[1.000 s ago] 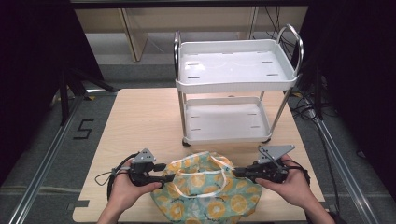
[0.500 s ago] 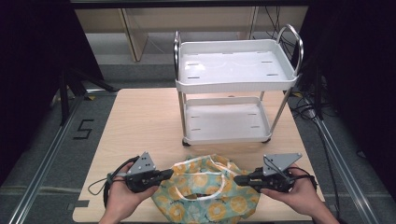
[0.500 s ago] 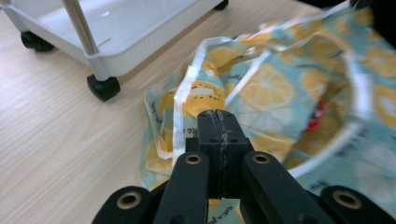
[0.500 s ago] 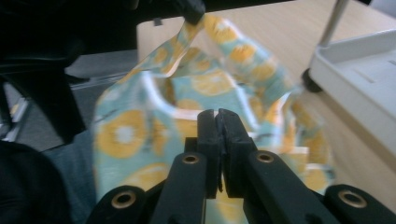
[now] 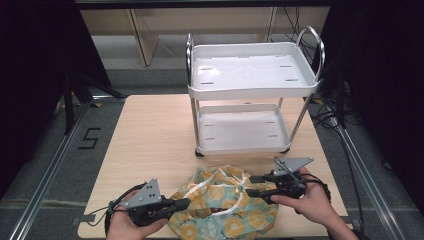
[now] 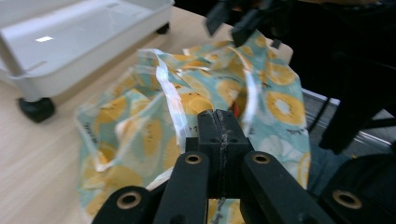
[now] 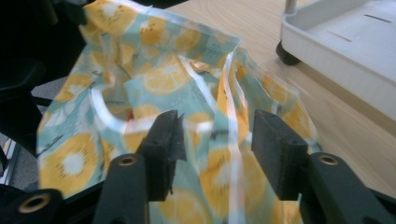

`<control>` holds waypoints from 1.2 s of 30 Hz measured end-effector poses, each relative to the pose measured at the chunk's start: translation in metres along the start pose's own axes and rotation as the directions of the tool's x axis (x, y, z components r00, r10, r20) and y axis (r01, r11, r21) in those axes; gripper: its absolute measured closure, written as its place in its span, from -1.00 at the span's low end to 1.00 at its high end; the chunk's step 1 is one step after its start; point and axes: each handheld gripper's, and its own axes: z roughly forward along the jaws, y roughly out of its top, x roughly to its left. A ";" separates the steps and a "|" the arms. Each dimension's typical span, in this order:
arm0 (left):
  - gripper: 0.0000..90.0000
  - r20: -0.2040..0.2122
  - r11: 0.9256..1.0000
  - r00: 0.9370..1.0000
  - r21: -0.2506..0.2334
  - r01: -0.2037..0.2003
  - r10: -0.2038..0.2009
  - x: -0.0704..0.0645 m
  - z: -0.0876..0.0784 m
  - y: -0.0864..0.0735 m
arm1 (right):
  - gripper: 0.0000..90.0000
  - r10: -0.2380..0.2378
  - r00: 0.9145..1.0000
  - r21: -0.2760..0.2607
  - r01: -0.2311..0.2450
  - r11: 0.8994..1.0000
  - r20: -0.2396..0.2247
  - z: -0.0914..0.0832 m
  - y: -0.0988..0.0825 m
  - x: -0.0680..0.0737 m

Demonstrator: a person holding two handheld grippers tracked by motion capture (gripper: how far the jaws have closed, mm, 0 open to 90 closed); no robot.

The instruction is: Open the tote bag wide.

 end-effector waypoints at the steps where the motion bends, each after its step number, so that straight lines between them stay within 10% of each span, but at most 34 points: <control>1: 0.99 0.011 1.000 1.000 0.014 -0.004 0.004 -0.002 0.003 -0.001 | 0.12 0.023 1.000 0.010 -0.022 1.000 -0.003 0.006 0.001 0.002; 8: 0.99 0.057 0.999 0.998 0.045 -0.024 0.021 -0.007 0.012 -0.004 | 0.21 -0.039 0.998 0.111 0.044 0.993 -0.040 0.039 0.008 -0.006; 15: 0.99 0.071 0.999 0.997 0.045 -0.019 0.016 -0.007 0.011 -0.006 | 0.68 0.002 1.000 0.175 0.001 0.985 -0.019 0.040 0.004 -0.011; 20: 0.99 0.066 0.999 0.998 0.046 -0.021 0.018 -0.007 0.009 -0.005 | 0.99 -0.020 1.000 0.131 0.019 0.991 0.010 0.036 0.004 -0.013; 23: 0.99 0.066 0.999 0.998 0.041 -0.024 0.022 -0.006 0.007 -0.005 | 0.93 -0.023 1.000 0.108 0.021 0.994 0.017 0.032 0.006 -0.013; 28: 0.99 0.056 0.998 0.998 0.049 -0.034 0.032 -0.006 0.005 -0.003 | 0.18 -0.020 0.997 0.026 0.019 0.999 0.069 0.032 0.010 -0.013; 34: 0.99 0.065 0.999 0.998 0.034 -0.015 0.013 -0.007 0.007 -0.004 | 0.10 -0.086 0.996 0.048 0.085 0.995 0.018 0.047 0.010 -0.013; 36: 0.99 0.070 0.999 0.997 0.034 -0.016 0.014 -0.007 0.007 -0.004 | 0.25 -0.036 0.999 0.079 0.034 0.996 0.024 0.050 0.009 -0.012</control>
